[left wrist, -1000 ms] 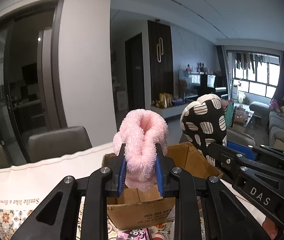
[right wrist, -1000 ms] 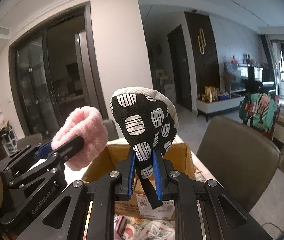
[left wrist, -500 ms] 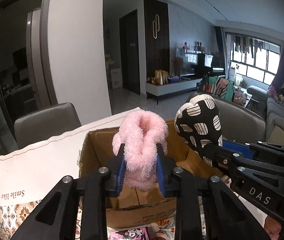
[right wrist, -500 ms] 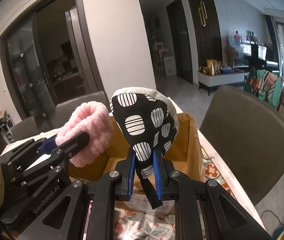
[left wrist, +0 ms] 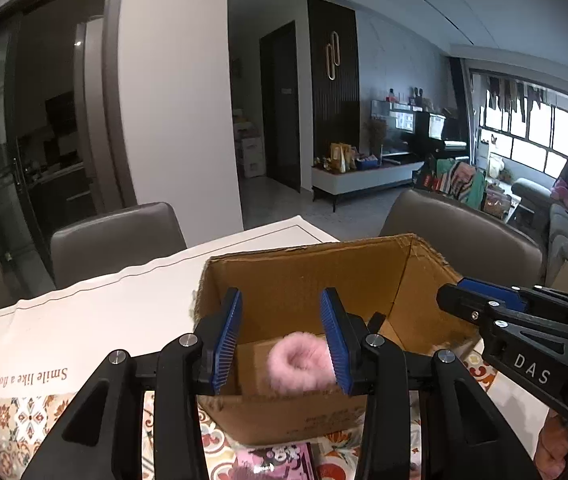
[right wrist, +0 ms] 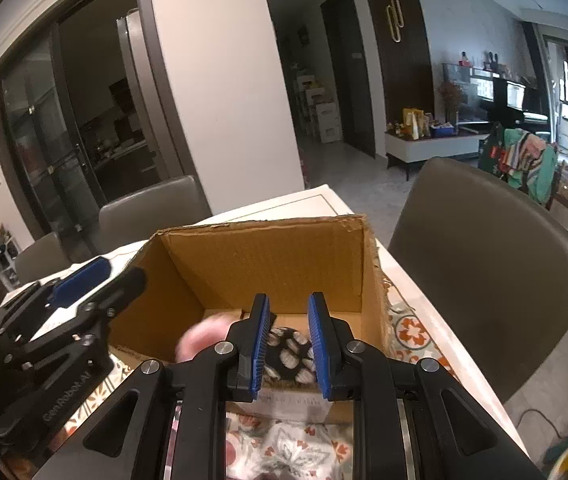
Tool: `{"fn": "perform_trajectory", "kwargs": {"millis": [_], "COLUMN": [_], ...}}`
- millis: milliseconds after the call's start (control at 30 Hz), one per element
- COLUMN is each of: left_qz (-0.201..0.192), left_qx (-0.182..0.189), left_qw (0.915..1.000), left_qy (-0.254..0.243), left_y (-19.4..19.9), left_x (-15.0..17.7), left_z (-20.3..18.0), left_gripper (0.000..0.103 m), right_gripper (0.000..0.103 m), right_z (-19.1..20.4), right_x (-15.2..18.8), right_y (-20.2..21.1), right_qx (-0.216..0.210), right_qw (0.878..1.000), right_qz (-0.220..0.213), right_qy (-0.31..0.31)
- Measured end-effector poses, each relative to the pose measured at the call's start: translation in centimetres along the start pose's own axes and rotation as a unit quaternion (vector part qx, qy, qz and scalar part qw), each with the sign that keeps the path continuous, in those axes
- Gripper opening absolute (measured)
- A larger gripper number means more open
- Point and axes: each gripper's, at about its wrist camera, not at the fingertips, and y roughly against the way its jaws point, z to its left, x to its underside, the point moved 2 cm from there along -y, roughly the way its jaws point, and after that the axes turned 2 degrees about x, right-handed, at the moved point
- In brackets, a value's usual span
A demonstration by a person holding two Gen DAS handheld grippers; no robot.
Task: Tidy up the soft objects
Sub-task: 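Open the right tool dropping the pouch while the left tool drops the wristband into the box, then move both open tools back down toward the remaining items on the table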
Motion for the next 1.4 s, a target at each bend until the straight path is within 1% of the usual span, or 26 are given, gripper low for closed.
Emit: {"fn": "perform_trajectory", "kwargs": {"millis": [100,300,600,633,667,733,933,1033,1133,1333,1400], "left_qz": [-0.005,-0.012,-0.017,-0.018,-0.019,-0.018,-0.020,-0.022,-0.027,-0.015,-0.008], "left_qx": [-0.003,-0.006,-0.002,-0.004,-0.003,0.001,-0.002,-0.008,-0.012,-0.009,-0.005], "left_qw": [1.0000,0.9999,0.9999,0.9998,0.9998,0.9998,0.9998,0.9997,0.9996,0.9998,1.0000], "left_qy": [0.003,0.004,0.000,0.000,0.000,0.003,-0.001,-0.004,-0.007,-0.006,-0.002], "left_y": [1.5,4.7,8.9,9.3,9.7,10.6,12.7,13.6,14.8,16.2,16.5], "left_x": [0.1,0.6,2.4,2.8,3.1,3.9,6.1,7.0,8.0,10.5,11.5], "left_z": [0.1,0.4,0.3,0.3,0.3,0.3,-0.3,-0.5,-0.9,-1.0,-0.9], "left_gripper": [0.040,0.040,0.040,0.041,0.042,0.043,0.043,0.043,0.043,0.043,0.043], "right_gripper": [0.022,0.022,0.022,0.024,0.029,0.034,0.034,0.037,0.038,0.039,0.043], "right_z": [0.4,1.4,2.3,2.4,2.5,2.6,2.9,3.2,3.4,3.7,3.9], "right_x": [0.2,0.6,2.7,3.0,3.2,4.0,6.4,7.7,8.9,11.2,12.0], "right_y": [1.1,4.3,8.4,8.8,9.1,9.9,12.4,13.5,14.4,16.0,16.0], "right_qx": [0.000,0.016,0.016,0.017,0.018,0.016,0.028,0.037,0.040,0.045,0.042], "right_qw": [1.000,0.999,0.999,0.999,0.999,0.999,0.998,0.997,0.997,0.997,0.997], "right_qz": [-0.007,-0.033,-0.049,-0.049,-0.048,-0.049,-0.062,-0.068,-0.068,-0.066,-0.058], "right_qy": [-0.001,0.009,0.017,0.017,0.015,0.009,0.008,0.011,0.010,0.018,0.020]}}
